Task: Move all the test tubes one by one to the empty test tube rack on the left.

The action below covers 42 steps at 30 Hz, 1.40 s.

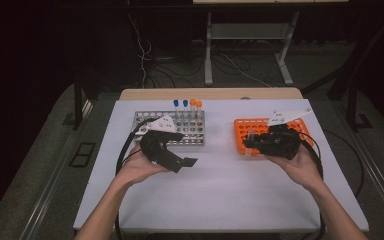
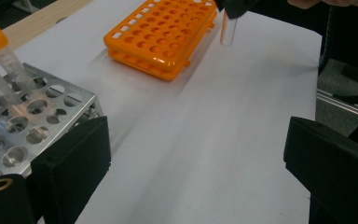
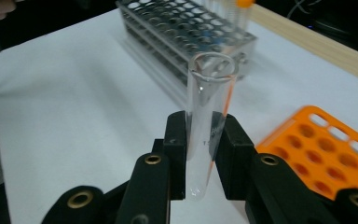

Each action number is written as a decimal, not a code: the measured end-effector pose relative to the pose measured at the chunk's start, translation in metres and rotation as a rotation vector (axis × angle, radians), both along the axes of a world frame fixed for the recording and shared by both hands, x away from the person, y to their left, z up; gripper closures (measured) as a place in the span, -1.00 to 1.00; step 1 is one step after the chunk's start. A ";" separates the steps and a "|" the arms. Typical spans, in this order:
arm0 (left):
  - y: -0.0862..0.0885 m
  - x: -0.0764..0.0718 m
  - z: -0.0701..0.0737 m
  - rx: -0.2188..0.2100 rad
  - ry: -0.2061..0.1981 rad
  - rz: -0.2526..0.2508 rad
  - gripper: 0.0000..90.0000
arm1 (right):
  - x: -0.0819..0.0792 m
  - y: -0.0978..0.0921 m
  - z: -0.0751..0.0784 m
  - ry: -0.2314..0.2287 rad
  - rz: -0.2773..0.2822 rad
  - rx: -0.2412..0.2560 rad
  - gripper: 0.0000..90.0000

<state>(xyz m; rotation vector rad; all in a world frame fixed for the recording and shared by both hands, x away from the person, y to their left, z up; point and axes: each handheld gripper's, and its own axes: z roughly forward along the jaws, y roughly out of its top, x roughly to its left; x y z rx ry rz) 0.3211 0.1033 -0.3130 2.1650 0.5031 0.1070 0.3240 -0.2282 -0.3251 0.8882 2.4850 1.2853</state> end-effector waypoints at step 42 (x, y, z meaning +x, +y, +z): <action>-0.044 0.021 0.025 0.107 0.004 -0.214 0.66 | -0.005 0.095 -0.011 0.021 0.232 -0.010 0.51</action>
